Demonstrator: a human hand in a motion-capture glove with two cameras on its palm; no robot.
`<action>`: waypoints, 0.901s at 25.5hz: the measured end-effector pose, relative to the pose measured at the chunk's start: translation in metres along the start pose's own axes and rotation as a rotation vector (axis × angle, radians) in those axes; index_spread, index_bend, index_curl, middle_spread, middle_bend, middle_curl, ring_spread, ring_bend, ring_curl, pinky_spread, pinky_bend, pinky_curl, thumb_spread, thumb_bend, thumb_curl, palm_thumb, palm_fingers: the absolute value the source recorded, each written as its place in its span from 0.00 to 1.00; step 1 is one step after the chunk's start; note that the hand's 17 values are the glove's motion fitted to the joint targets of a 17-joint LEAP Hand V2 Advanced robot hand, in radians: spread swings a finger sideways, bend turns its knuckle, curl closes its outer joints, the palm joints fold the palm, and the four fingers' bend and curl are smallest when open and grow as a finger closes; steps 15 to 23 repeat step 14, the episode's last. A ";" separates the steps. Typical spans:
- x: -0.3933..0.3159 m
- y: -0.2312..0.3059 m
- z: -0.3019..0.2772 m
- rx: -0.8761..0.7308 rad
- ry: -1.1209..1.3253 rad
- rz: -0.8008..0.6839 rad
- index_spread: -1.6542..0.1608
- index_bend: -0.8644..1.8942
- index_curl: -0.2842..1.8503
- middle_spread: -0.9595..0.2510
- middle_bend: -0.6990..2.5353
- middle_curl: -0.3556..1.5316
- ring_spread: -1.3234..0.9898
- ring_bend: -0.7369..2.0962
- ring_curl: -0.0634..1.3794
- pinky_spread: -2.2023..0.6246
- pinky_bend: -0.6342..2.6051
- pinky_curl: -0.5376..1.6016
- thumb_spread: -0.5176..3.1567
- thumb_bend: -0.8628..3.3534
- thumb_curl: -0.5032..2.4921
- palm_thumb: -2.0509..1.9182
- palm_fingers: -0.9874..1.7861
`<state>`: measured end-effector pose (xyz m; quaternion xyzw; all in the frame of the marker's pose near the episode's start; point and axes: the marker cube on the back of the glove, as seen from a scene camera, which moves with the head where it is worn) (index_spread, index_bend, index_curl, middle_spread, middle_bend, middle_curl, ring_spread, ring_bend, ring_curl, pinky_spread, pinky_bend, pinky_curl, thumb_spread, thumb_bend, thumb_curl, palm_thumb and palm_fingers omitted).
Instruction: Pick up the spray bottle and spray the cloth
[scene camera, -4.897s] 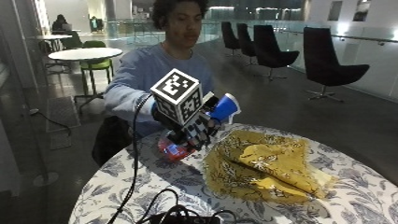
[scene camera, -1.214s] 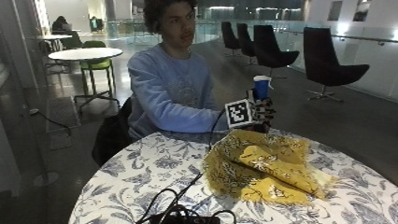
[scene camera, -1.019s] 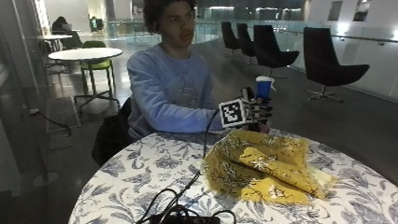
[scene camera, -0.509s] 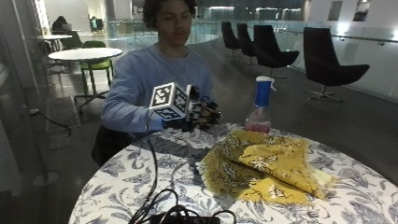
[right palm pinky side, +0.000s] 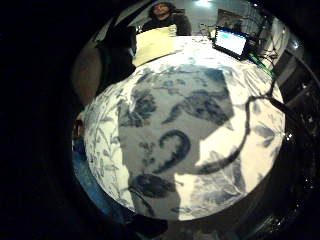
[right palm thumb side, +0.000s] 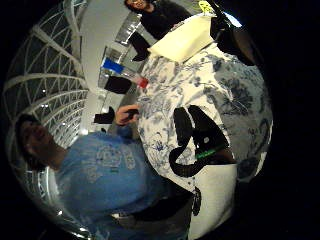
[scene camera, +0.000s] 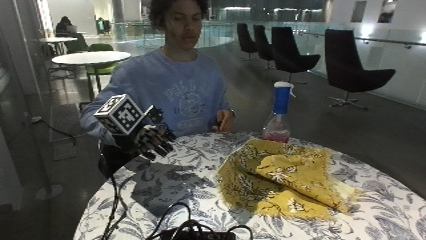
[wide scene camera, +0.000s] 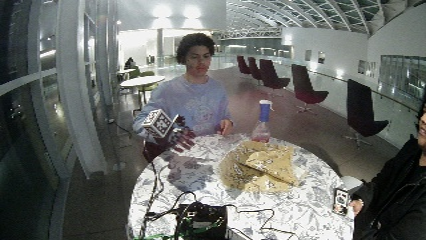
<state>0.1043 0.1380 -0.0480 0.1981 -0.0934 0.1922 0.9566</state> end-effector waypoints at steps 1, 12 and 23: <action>0.005 0.003 -0.001 -0.001 0.019 0.006 0.74 0.37 0.27 0.75 0.31 0.42 0.57 0.38 0.28 0.85 0.25 0.41 0.44 0.20 0.31 0.71 0.63; 0.017 0.013 0.005 -0.008 0.055 0.001 0.74 0.37 0.28 0.75 0.31 0.42 0.57 0.37 0.28 0.85 0.25 0.40 0.44 0.20 0.30 0.71 0.64; 0.016 0.012 0.004 -0.006 0.051 0.000 0.74 0.37 0.28 0.75 0.31 0.42 0.57 0.37 0.28 0.85 0.25 0.40 0.45 0.20 0.30 0.71 0.65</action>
